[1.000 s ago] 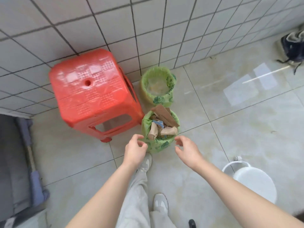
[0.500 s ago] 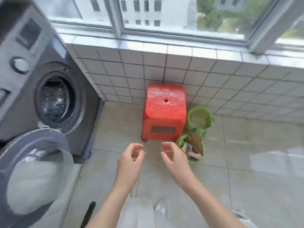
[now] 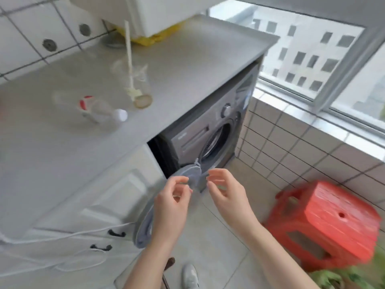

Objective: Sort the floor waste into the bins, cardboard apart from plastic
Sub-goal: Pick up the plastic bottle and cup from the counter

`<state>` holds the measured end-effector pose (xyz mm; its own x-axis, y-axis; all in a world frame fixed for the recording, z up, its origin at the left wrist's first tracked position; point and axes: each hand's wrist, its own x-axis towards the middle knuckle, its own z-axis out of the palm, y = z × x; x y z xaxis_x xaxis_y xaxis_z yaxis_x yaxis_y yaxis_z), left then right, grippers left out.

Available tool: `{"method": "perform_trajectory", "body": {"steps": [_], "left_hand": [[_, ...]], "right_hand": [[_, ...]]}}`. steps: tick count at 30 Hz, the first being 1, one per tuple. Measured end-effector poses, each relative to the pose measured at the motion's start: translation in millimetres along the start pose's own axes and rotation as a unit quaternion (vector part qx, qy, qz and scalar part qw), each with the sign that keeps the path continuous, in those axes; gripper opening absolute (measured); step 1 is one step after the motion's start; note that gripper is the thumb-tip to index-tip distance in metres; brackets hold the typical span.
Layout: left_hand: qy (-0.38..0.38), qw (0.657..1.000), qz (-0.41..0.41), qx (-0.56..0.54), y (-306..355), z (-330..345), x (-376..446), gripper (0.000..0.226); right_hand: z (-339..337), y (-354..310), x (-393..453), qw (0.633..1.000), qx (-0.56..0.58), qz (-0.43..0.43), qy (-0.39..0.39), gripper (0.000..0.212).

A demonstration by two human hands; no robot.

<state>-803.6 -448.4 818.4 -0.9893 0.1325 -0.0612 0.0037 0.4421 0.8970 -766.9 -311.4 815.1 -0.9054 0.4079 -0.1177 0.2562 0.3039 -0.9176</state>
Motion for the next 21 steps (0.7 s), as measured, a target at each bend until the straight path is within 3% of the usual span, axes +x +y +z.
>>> {"method": "perform_trajectory", "body": {"steps": [7, 15, 18, 21], "left_hand": [[0.110, 0.993, 0.034, -0.006, 7, -94, 74, 0.019], [0.220, 0.975, 0.031, 0.009, 2, -124, 133, 0.022], [0.233, 0.944, 0.129, 0.195, 2, -130, 160, 0.034], [0.167, 0.894, 0.217, 0.356, 3, -148, 196, 0.053]], "right_hand": [[70, -85, 59, 0.997, 0.020, -0.075, -0.027, 0.028], [84, -113, 133, 0.997, 0.013, -0.075, -0.028, 0.049], [84, -117, 162, 0.995, 0.003, -0.087, -0.056, 0.062], [87, -124, 189, 0.993, -0.005, -0.089, -0.080, 0.076]]}}
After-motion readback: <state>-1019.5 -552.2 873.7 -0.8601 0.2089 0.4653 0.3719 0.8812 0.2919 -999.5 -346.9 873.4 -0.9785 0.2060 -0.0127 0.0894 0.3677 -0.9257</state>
